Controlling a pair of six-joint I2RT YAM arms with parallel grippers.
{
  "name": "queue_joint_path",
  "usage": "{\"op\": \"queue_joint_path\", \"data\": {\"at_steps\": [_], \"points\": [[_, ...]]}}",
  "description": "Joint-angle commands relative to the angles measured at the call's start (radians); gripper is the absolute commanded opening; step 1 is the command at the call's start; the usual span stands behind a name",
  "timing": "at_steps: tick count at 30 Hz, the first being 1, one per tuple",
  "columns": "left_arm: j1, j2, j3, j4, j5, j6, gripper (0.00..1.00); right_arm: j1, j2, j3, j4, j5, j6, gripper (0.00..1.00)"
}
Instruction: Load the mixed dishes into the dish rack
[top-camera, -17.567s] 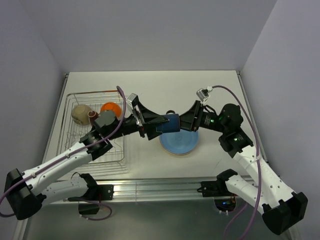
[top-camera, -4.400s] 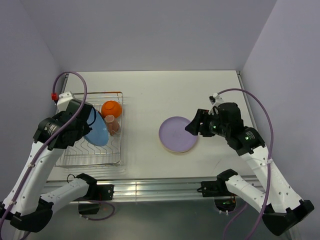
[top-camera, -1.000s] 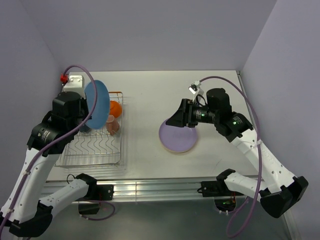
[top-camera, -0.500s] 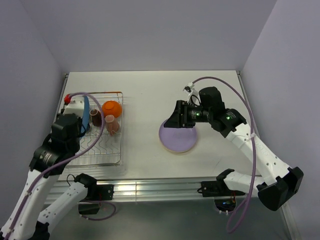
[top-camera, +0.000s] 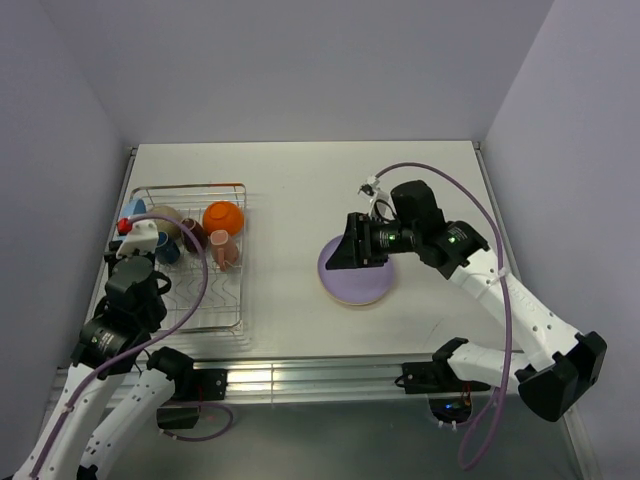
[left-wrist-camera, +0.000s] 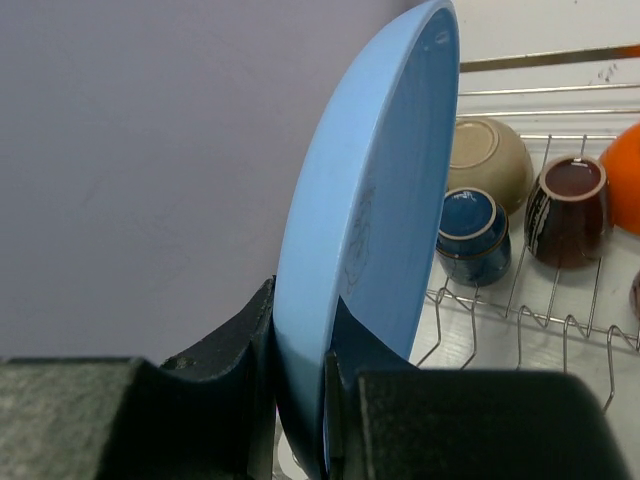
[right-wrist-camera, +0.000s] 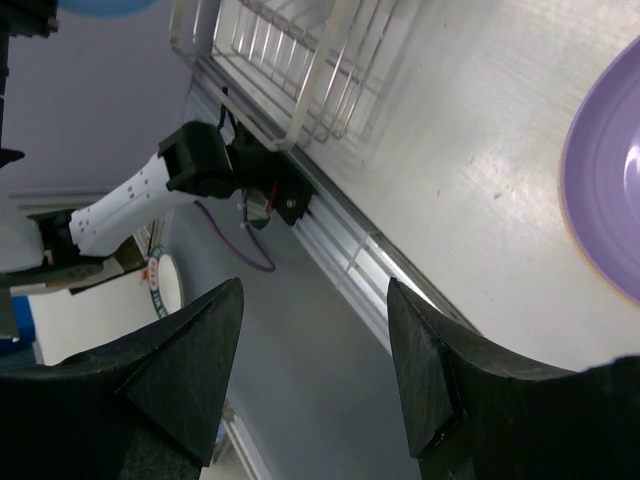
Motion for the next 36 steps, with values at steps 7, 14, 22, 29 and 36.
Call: {"op": "queue_joint_path", "data": {"at_steps": [7,14,22,29,36], "points": [[0.005,-0.121,-0.002,-0.066,0.045,-0.058,0.00,0.009,0.043,0.110,-0.244,-0.025,-0.030,0.66],[0.006,-0.028,-0.031,-0.034,0.140,-0.066,0.00,0.011,0.014,0.108,-0.338,0.007,0.002,0.66],[0.368,0.269,0.083,0.239,0.560,0.000,0.00,0.011,0.049,0.225,-0.484,0.052,-0.008,0.65],[0.661,0.370,0.216,0.337,0.784,0.034,0.00,0.011,0.072,0.236,-0.522,0.061,-0.004,0.65],[0.695,0.263,0.150,0.249,0.982,0.026,0.00,0.011,0.079,0.247,-0.524,0.043,-0.004,0.65]]}}
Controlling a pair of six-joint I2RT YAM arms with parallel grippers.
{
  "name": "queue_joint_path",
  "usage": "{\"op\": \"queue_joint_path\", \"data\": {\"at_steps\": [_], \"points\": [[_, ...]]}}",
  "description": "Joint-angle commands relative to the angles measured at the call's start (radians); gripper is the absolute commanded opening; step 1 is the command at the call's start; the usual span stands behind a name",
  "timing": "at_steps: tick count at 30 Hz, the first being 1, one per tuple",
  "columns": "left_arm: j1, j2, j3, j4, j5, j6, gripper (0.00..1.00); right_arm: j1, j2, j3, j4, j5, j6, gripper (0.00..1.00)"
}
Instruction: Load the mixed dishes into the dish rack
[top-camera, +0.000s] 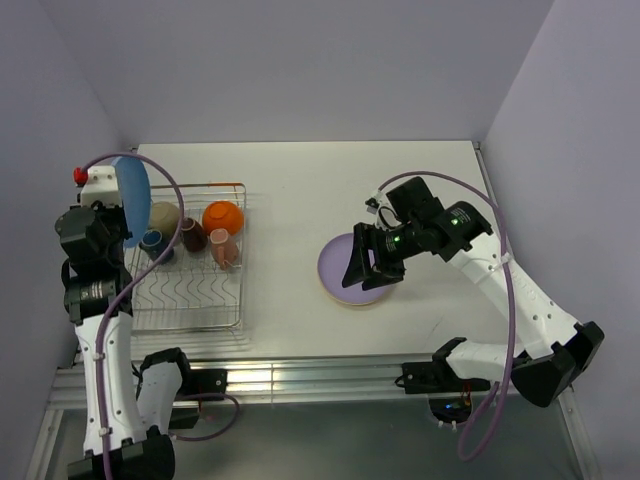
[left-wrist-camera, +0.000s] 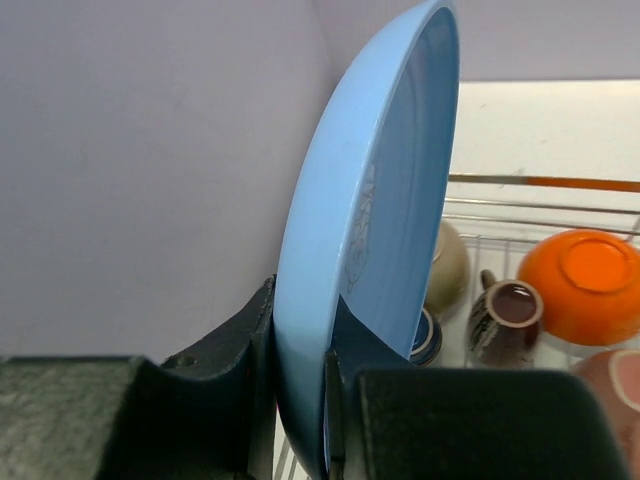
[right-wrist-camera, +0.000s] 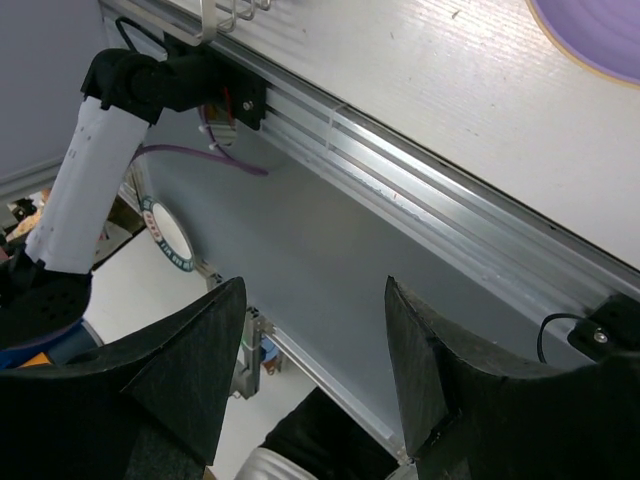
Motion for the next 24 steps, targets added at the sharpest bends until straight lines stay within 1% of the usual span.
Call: {"op": "queue_joint_path", "data": {"at_steps": [1,4,5,7,8,11,12,15,17,20,22,24], "points": [[0.015,-0.078,-0.013,-0.008,0.170,0.004,0.00,0.006,-0.016,0.023,0.005,-0.026,0.005,0.65],[0.015,-0.167,-0.047,-0.051,0.121,-0.008,0.00,0.006,-0.034,-0.020,0.019,-0.056,0.008,0.65],[0.015,-0.183,-0.049,-0.095,0.083,-0.004,0.00,0.006,-0.048,-0.031,0.025,-0.064,0.011,0.65],[0.015,-0.201,-0.044,-0.160,0.035,0.028,0.00,0.008,-0.065,-0.040,0.032,-0.078,0.022,0.65],[0.015,-0.203,-0.044,-0.219,0.009,0.036,0.00,0.008,-0.080,-0.054,0.039,-0.087,0.027,0.65],[0.015,-0.224,-0.056,-0.289,-0.063,0.062,0.00,0.009,-0.105,-0.063,0.052,-0.101,0.043,0.65],[0.016,-0.256,-0.065,-0.286,-0.078,0.061,0.00,0.011,-0.108,-0.066,0.055,-0.107,0.049,0.65],[0.016,-0.284,-0.113,-0.302,-0.111,0.056,0.00,0.012,-0.116,-0.068,0.062,-0.122,0.054,0.65],[0.018,-0.306,-0.178,-0.307,-0.149,0.044,0.00,0.015,-0.114,-0.066,0.062,-0.129,0.051,0.64],[0.018,-0.377,-0.228,-0.293,-0.190,0.015,0.00,0.019,-0.114,-0.055,0.049,-0.129,0.037,0.65],[0.018,-0.408,-0.219,-0.264,-0.198,0.028,0.00,0.019,-0.114,-0.051,0.042,-0.126,0.030,0.64],[0.018,-0.363,-0.194,-0.282,-0.209,0.051,0.00,0.020,-0.114,-0.054,0.037,-0.124,0.025,0.65]]}}
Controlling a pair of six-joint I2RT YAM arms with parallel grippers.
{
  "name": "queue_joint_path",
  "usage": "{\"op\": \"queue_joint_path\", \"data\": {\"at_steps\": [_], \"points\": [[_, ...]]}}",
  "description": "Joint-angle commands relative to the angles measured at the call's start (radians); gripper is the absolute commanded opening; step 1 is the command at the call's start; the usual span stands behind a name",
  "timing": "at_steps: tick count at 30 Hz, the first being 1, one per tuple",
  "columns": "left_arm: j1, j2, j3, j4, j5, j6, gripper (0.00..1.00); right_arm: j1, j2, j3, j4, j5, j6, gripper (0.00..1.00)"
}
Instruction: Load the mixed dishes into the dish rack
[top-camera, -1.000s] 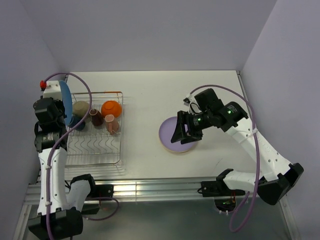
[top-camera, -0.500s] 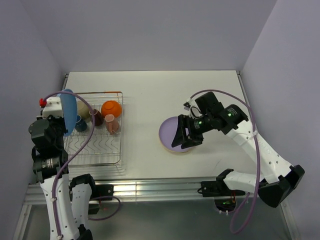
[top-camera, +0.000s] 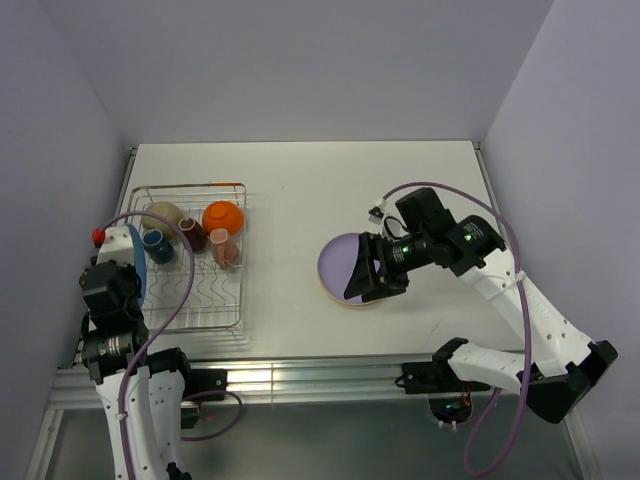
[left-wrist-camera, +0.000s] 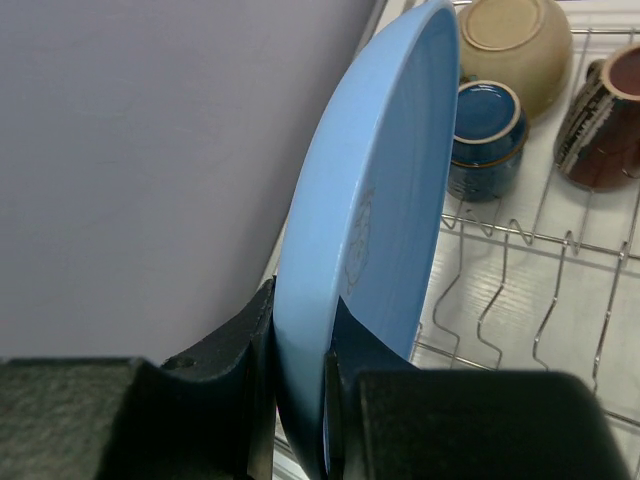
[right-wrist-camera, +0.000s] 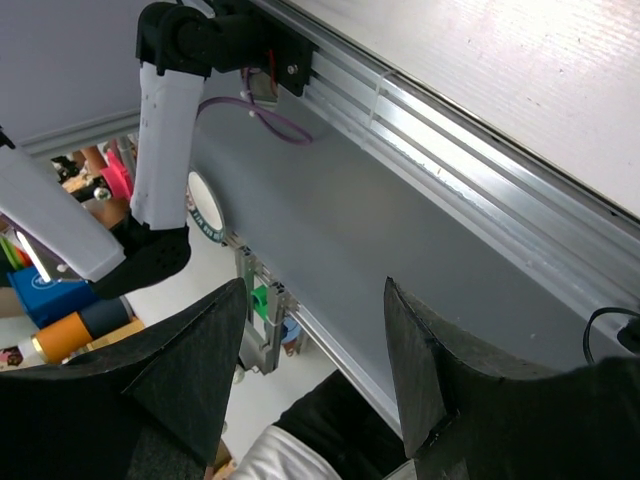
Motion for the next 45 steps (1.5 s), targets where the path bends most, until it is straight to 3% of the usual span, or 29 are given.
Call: {"op": "queue_joint_path", "data": {"at_steps": [1,12,21,28,39,45], "points": [[0.006,0.026,0.055,0.045,-0.058,0.022,0.00,0.009,-0.008,0.013,0.013,-0.018,-0.019,0.65],[0.005,-0.006,0.057,-0.011,-0.045,0.076,0.00,0.010,0.008,0.032,0.010,-0.021,-0.017,0.65],[0.003,-0.097,0.060,-0.064,-0.134,0.077,0.00,0.010,-0.002,0.013,0.010,-0.035,-0.017,0.65],[0.002,-0.117,0.054,-0.086,-0.094,0.064,0.00,0.015,-0.009,0.006,0.009,-0.041,-0.016,0.65],[0.000,-0.088,0.006,-0.054,-0.088,0.088,0.00,0.015,-0.020,-0.014,0.004,-0.040,-0.017,0.64],[-0.001,0.001,-0.009,-0.018,-0.042,0.088,0.00,0.015,-0.008,-0.002,0.004,-0.037,-0.020,0.64]]}}
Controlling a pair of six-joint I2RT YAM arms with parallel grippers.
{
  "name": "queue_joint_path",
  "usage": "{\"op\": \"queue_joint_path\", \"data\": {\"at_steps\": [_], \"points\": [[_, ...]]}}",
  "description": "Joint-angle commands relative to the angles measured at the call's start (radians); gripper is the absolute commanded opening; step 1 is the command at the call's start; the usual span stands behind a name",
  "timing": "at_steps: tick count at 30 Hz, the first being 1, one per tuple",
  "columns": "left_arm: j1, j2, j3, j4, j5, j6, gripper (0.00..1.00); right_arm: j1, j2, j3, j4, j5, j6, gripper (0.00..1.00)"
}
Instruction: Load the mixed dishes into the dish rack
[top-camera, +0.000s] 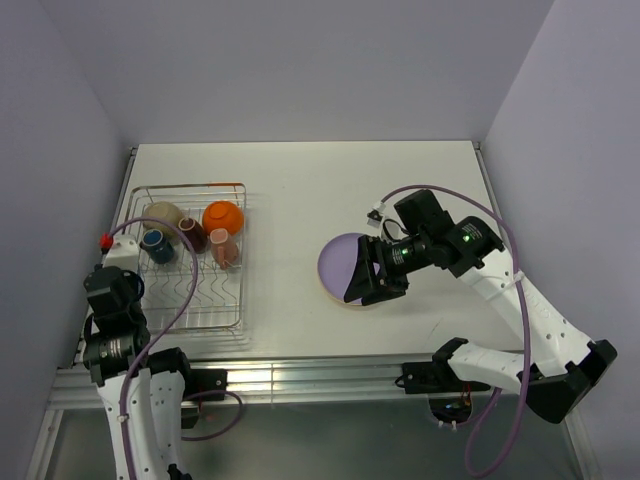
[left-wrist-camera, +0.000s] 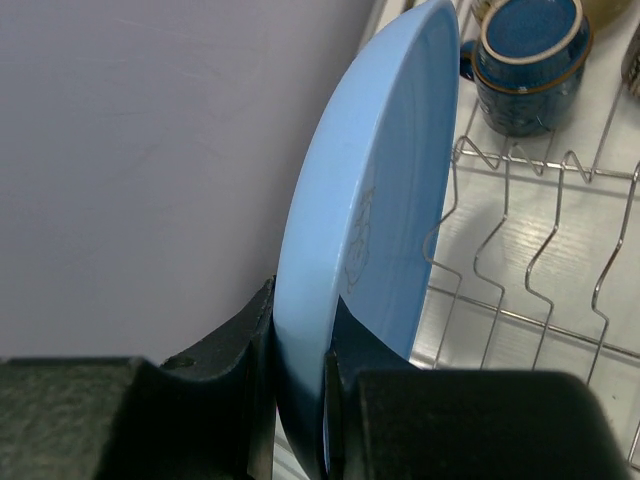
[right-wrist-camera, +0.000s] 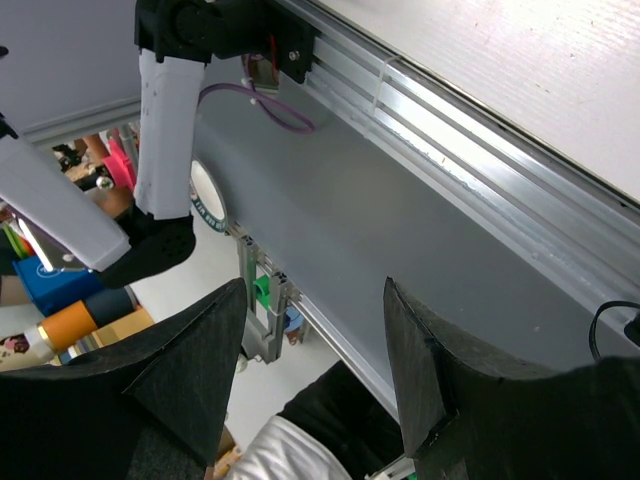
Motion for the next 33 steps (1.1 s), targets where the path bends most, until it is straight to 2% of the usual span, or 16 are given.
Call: {"op": "queue_joint_path", "data": {"at_steps": [1,8,22,24,29,33], "points": [[-0.001,0.050,-0.005,0.080,0.034,0.016,0.00,0.008,-0.003,0.013,0.010,-0.015,-0.018,0.64],[0.000,0.164,-0.002,0.091,0.061,0.007,0.00,0.008,0.016,0.024,0.010,0.005,-0.004,0.64],[0.019,0.267,-0.005,0.130,0.058,0.007,0.44,-0.021,0.074,0.082,-0.047,0.126,0.027,0.65],[0.023,0.283,0.004,0.137,0.060,-0.006,0.77,-0.024,0.091,0.102,-0.053,0.135,0.030,0.65],[0.023,0.305,0.072,0.124,0.012,-0.075,0.80,-0.041,0.117,0.156,-0.071,0.169,0.031,0.65],[0.023,0.304,0.187,0.093,-0.092,-0.154,0.81,-0.086,0.111,0.130,-0.081,0.204,0.047,0.65]]}}
